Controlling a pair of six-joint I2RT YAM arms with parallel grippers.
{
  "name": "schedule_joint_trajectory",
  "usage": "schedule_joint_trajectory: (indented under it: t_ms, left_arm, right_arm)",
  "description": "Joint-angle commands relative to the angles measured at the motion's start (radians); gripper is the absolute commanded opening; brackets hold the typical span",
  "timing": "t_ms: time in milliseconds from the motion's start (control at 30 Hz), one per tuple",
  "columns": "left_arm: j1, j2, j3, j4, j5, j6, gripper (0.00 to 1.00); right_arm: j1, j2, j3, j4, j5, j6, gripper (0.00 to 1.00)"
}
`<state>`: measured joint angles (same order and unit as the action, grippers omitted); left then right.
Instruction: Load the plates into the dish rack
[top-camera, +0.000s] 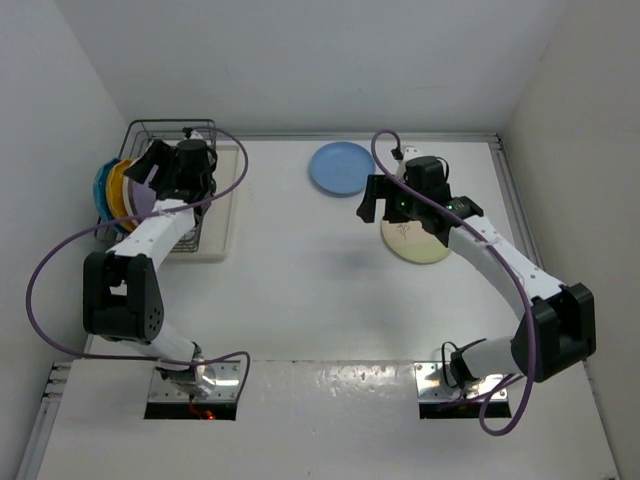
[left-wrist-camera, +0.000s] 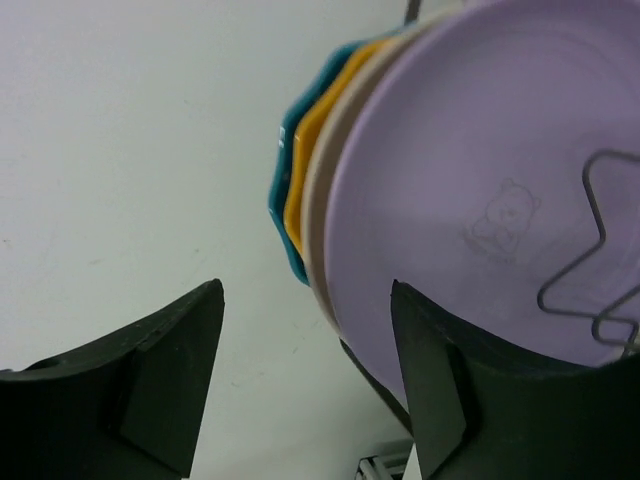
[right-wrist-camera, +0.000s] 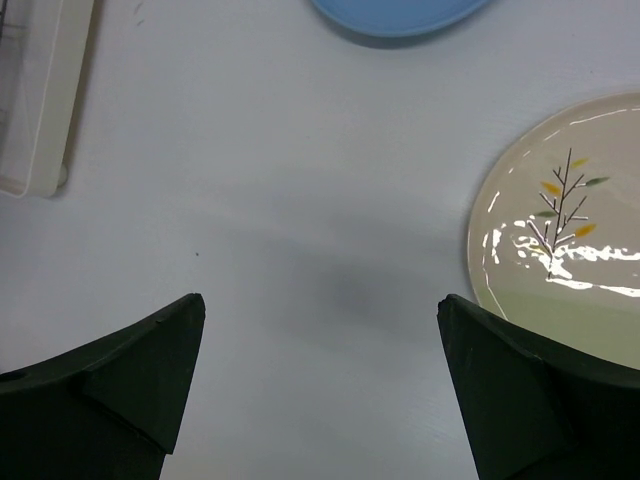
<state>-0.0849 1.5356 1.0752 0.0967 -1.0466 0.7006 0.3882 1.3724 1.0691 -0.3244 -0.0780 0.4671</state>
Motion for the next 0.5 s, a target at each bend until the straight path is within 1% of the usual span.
schedule_joint_trajectory:
  t_ms: [0,33,100,133,167,233,333,400,433,467]
  left_arm:
    - [0.011,0.009,0.152,-0.108,0.005,-0.062,0.77]
    - [0.011,0.009,0.182,-0.136,0.014,-0.075,0.77]
    - [0.002,0.009,0.277,-0.187,0.042,-0.099,0.80]
    - [-0.019,0.009,0.304,-0.218,0.042,-0.108,0.81]
    - [-0.030,0.009,0.348,-0.218,0.057,-0.108,0.82]
    - [-0.065,0.009,0.390,-0.227,0.066,-0.108,0.85]
    - [-0.119,0.009,0.475,-0.236,0.077,-0.128,0.85]
    - [-0.154,0.009,0.540,-0.248,0.117,-0.148,0.85]
    - [-0.195,0.035,0.570,-0.303,0.140,-0.165,0.85]
    - [-0.217,0.055,0.627,-0.339,0.202,-0.200,0.85]
  right_arm:
    - [-0.005,0.030,0.058,-0.025,0.021,0.001,1.00]
    - [-0.009,0.040,0.063,-0.030,0.024,0.007,1.00]
    - [-0.015,0.053,0.065,-0.030,0.027,0.015,1.00]
    - [-0.025,0.056,0.065,-0.027,0.027,0.015,1.00]
    - [-0.028,0.062,0.066,-0.025,0.027,0.016,1.00]
    - [-0.048,0.068,0.066,-0.022,0.029,0.018,1.00]
    - [-0.077,0.077,0.058,-0.015,0.024,0.016,1.00]
    - [-0.098,0.079,0.046,-0.001,0.023,0.018,1.00]
    - [-0.115,0.079,0.037,0.007,0.023,0.021,1.00]
    - [-0.121,0.077,0.029,0.021,0.024,0.028,1.00]
